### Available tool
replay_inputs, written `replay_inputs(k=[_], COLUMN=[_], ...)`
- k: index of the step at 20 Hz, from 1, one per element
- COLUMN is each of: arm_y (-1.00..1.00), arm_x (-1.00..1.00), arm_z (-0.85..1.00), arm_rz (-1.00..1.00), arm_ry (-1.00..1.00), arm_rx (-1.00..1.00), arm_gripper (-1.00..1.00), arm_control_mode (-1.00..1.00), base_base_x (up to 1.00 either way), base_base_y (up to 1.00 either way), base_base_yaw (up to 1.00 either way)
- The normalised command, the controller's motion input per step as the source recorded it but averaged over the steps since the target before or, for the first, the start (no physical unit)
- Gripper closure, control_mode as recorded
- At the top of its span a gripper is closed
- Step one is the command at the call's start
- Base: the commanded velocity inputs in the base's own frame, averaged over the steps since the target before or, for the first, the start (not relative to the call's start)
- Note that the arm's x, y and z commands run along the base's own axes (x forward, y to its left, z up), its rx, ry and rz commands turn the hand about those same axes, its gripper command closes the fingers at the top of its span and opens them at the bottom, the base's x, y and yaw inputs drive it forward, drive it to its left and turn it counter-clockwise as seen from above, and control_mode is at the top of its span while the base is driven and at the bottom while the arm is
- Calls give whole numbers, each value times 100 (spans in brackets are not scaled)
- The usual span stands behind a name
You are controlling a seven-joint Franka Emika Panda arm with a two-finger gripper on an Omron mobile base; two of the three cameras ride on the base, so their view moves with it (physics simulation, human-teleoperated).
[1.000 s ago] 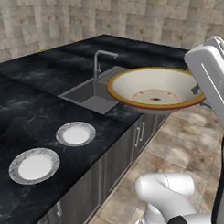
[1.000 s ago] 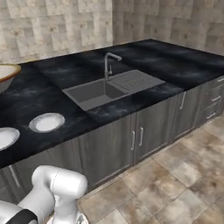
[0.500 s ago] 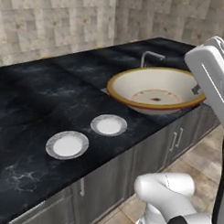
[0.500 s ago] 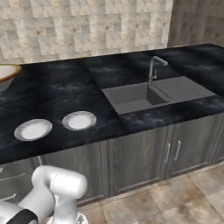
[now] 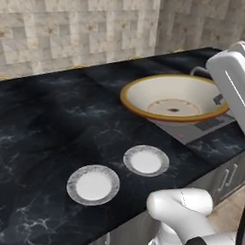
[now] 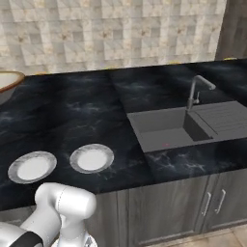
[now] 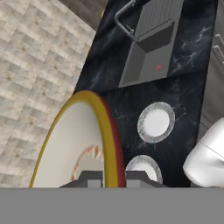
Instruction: Move the bowls from the cabinet to the plates on the dining table.
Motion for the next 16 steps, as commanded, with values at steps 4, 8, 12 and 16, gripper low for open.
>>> replay_inputs(k=[4, 8, 12, 16], arm_y=[0, 0, 0, 0], arm_x=[0, 0, 0, 0], arm_z=[0, 0, 0, 0], arm_rz=[0, 0, 0, 0], arm_ry=[0, 0, 0, 0], arm_rx=[0, 0, 0, 0], arm_gripper=[100, 100, 100, 100], arm_control_mode=[100, 100, 100, 100], base_base_x=[83, 98, 77, 76], base_base_y=[-47, -27, -19, -42], base_base_yaw=[16, 19, 23, 2])
